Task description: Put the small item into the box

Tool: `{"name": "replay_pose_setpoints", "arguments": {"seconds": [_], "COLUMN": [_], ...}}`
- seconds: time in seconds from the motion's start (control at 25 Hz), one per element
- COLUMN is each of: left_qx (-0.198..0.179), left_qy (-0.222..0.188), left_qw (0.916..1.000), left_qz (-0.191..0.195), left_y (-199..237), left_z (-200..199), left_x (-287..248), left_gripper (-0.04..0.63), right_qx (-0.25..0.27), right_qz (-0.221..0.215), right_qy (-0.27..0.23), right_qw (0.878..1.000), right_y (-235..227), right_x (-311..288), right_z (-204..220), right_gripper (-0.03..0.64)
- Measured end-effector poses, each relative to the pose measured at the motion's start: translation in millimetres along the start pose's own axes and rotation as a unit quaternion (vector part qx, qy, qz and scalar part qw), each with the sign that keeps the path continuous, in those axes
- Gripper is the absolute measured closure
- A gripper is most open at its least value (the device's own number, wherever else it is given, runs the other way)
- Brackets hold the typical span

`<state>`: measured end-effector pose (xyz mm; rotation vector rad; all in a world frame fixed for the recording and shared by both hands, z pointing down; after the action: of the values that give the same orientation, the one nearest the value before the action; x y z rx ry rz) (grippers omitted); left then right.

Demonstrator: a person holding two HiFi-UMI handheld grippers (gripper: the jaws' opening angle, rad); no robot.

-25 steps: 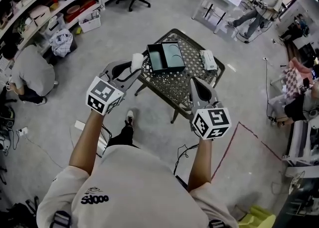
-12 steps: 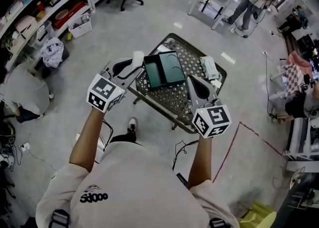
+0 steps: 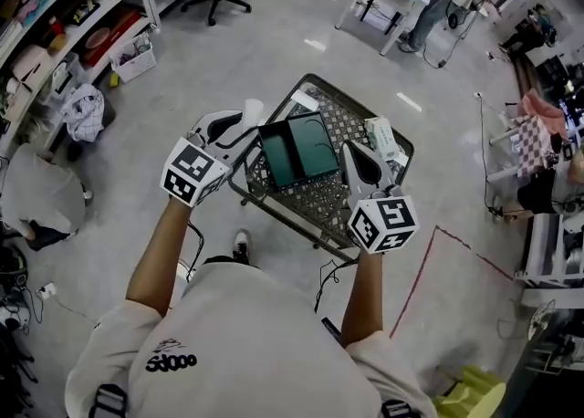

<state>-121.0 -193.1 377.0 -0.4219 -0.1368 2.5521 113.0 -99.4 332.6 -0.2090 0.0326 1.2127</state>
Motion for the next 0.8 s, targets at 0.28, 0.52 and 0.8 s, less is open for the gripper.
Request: {"name": "replay_pose_setpoints", "arguments": {"seconds": [0.28,0.52,0.8], "left_qx": [0.006,-0.021,-0.05], "left_qy": [0.015,0.073,0.161], "left_qw": [0.9996,0.9962,0.9837], "left_qz": [0.024,0.043,0.064], "left_y": [23.5,25.8,0.5], "left_z": [17.9,38.4,82.0], "left_x": [-24.5,-51.4,-89.8], "left_gripper": [0.457,0.456,0.457], "right_qx": [-0.016,-0.025,-0.038], "right_qz": [0.021,0.024,0.013], "right_qy": [0.007,0.028,0.061], "right_qw": [1.0,0.999,0.997], "right_y": [-12.5,-24.8,-53.5], "right_x": [-28.7,-35.3,-33.7], "right_z": [12.4,23.2,41.6], "right_gripper": [0.606,0.607,0.607]}}
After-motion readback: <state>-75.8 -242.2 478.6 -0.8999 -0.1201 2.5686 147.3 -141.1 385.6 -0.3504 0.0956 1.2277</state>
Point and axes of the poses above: the fingertips, and each gripper's own axes: x backward along the fingers, y to its left, z out of its underside, the point moved 6 cm from there along x, backward along the fingers, and after that the axes turned 5 degrees about -x, right-handed, at the moved point
